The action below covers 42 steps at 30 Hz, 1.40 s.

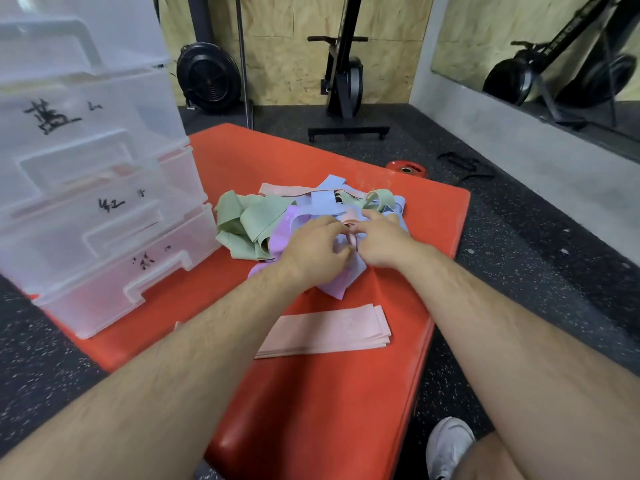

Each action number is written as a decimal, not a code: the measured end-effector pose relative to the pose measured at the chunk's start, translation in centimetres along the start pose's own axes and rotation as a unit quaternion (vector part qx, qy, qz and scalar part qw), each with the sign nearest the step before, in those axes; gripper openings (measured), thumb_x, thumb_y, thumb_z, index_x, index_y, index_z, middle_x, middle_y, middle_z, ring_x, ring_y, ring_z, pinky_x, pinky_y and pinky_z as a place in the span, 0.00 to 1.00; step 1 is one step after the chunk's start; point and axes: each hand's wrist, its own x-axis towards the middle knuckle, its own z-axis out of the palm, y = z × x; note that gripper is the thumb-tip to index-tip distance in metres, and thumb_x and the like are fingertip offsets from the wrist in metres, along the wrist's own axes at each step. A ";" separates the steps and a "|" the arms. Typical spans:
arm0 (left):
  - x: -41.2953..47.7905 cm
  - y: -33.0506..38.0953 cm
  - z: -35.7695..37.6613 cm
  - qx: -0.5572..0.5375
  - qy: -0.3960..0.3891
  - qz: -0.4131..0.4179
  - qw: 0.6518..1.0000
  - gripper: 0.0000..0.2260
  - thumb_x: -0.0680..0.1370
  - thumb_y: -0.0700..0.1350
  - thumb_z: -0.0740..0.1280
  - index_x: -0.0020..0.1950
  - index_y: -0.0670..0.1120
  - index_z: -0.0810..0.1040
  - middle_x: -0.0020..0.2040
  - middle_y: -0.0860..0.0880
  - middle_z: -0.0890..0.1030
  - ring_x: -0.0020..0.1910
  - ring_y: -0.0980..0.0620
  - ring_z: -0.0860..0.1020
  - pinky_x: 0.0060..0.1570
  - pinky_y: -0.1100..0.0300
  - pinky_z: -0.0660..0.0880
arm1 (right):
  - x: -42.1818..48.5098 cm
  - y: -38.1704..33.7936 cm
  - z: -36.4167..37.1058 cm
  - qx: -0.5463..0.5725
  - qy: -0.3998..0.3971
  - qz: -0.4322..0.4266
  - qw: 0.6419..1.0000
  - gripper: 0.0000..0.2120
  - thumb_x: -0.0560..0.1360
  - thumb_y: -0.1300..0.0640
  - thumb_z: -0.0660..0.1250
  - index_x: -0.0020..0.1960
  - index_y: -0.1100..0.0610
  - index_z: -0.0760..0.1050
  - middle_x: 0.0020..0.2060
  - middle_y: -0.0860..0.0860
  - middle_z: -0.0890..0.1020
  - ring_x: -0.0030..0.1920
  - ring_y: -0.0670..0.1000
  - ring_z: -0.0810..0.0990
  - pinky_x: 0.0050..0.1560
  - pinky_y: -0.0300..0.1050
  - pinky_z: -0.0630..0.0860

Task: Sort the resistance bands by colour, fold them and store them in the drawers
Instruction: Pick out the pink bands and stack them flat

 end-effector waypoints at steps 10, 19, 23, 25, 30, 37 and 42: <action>1.4 0.1 -0.9 -0.047 0.002 -0.041 0.998 0.22 0.75 0.55 0.62 0.63 0.45 0.78 0.65 0.48 0.76 0.64 0.47 0.73 0.63 0.55 0.68 | 1.0 -0.4 -0.9 0.098 0.097 -0.036 0.990 0.09 0.77 0.57 0.55 0.53 0.51 0.71 0.63 0.48 0.74 0.62 0.60 0.69 0.62 0.58 0.70; 0.0 -0.3 -4.9 -0.107 0.111 -0.018 0.988 0.18 0.80 0.46 0.65 0.69 0.44 0.73 0.67 0.49 0.74 0.65 0.53 0.72 0.58 0.68 0.63 | -1.7 -2.4 -6.6 0.190 0.267 -0.153 0.932 0.25 0.79 0.67 0.55 0.76 0.60 0.66 0.77 0.52 0.65 0.76 0.53 0.63 0.77 0.52 0.57; -1.1 0.3 -7.5 -0.222 0.186 -0.005 0.957 0.21 0.80 0.49 0.67 0.72 0.50 0.70 0.68 0.53 0.72 0.60 0.59 0.74 0.55 0.70 0.68 | -4.7 -4.9 -9.1 0.297 0.291 -0.223 0.882 0.25 0.79 0.68 0.55 0.74 0.57 0.70 0.73 0.45 0.68 0.75 0.46 0.65 0.76 0.48 0.62; -1.9 1.0 -9.1 -0.293 0.207 0.002 0.933 0.18 0.80 0.50 0.67 0.69 0.54 0.71 0.65 0.56 0.75 0.56 0.61 0.76 0.52 0.72 0.72 | -6.3 -6.0 -9.5 0.350 0.270 -0.252 0.861 0.23 0.80 0.69 0.56 0.72 0.57 0.72 0.71 0.45 0.71 0.72 0.46 0.70 0.73 0.44 0.66; -3.6 0.2 -11.1 -0.429 0.225 -0.087 0.870 0.11 0.79 0.50 0.68 0.59 0.50 0.79 0.52 0.54 0.83 0.49 0.61 0.80 0.45 0.62 0.76 | -8.5 -7.4 -7.9 0.403 0.185 -0.276 0.853 0.20 0.79 0.71 0.58 0.68 0.61 0.76 0.67 0.51 0.77 0.67 0.46 0.76 0.67 0.37 0.71; -6.2 -2.9 -12.1 -0.469 0.180 -0.170 0.848 0.18 0.70 0.44 0.74 0.59 0.50 0.78 0.43 0.54 0.80 0.43 0.51 0.80 0.41 0.56 0.74 | -8.1 -10.0 -4.5 0.545 0.115 -0.165 0.814 0.10 0.76 0.60 0.70 0.56 0.53 0.84 0.55 0.48 0.85 0.52 0.51 0.84 0.59 0.49 0.80; -8.7 -3.2 -12.4 -0.377 0.174 -0.118 0.902 0.17 0.74 0.34 0.70 0.58 0.49 0.74 0.46 0.50 0.79 0.37 0.55 0.76 0.33 0.66 0.72 | -8.7 -12.7 -2.8 0.619 0.045 -0.064 0.782 0.17 0.67 0.62 0.76 0.55 0.61 0.79 0.49 0.59 0.86 0.51 0.57 0.86 0.58 0.55 0.81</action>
